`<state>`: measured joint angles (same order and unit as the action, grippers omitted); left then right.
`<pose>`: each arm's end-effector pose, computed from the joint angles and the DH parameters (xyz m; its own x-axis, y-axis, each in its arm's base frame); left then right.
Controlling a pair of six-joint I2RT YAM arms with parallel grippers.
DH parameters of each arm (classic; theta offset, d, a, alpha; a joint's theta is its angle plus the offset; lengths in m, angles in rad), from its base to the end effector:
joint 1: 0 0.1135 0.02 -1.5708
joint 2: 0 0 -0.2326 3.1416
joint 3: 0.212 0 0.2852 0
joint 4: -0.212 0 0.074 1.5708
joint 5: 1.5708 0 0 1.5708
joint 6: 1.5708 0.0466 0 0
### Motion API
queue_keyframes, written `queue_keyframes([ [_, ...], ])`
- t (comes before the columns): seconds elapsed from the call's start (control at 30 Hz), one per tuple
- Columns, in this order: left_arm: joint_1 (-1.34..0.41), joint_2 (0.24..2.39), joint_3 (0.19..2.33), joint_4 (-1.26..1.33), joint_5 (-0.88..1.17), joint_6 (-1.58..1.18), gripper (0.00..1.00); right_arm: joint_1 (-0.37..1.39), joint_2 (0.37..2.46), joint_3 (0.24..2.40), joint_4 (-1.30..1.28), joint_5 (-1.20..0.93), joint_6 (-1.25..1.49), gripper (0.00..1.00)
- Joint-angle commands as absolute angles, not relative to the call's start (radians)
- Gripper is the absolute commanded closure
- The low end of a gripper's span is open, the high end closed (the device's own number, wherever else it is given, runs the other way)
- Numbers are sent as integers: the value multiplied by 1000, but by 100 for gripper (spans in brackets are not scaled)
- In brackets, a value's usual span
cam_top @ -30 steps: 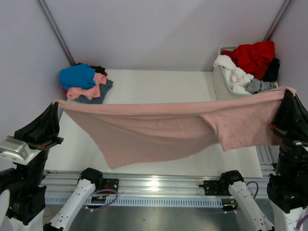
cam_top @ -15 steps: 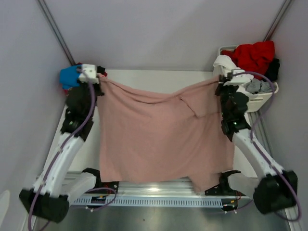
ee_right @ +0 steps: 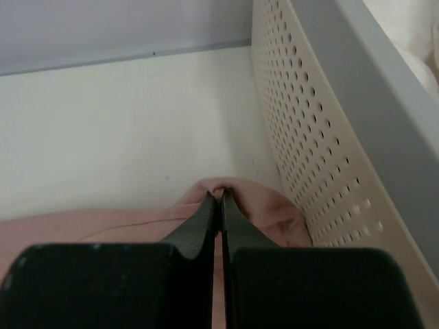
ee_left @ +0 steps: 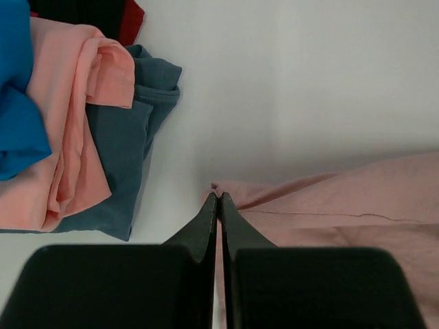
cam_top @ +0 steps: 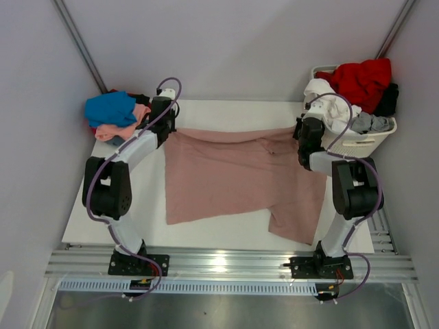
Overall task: Fold and stack the t-shirts
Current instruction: Flatten out the tshirt
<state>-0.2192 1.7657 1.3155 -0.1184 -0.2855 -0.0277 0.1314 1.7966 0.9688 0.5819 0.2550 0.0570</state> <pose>0.4345 -0.0834 0.2105 -0.5247 0.0897 -0.8465 -0.0375 0.9910 0.1283 0.4183 0.0434 0.1465 -0.2343 0.0246 -0.9718 0.1293 0.9916 -0.0060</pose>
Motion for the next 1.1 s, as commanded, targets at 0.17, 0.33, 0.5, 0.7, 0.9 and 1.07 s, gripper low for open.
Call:
queue_keyframes([
  [0.17, -210, 1839, 1420, -140, -325, -32, 99, 127, 1929, 1104, 699, 305, 48, 100],
  [0.33, -210, 1830, 1404, -136, -324, -57, 100, 115, 1993, 1179, 695, 308, 41, 100],
  [0.5, -210, 1815, 1368, -129, -336, -51, 100, 87, 2049, 1284, 634, 299, 81, 100],
  [0.7, -210, 1819, 1348, -147, -394, -26, 100, 66, 2097, 1365, 545, 275, 146, 100],
  [0.9, -224, 1813, 1327, -218, -446, -46, 100, 66, 2120, 1401, 483, 291, 150, 100],
  [1.07, -267, 1798, 1299, -227, -463, -32, 99, 66, 2121, 1396, 463, 281, 150, 100],
])
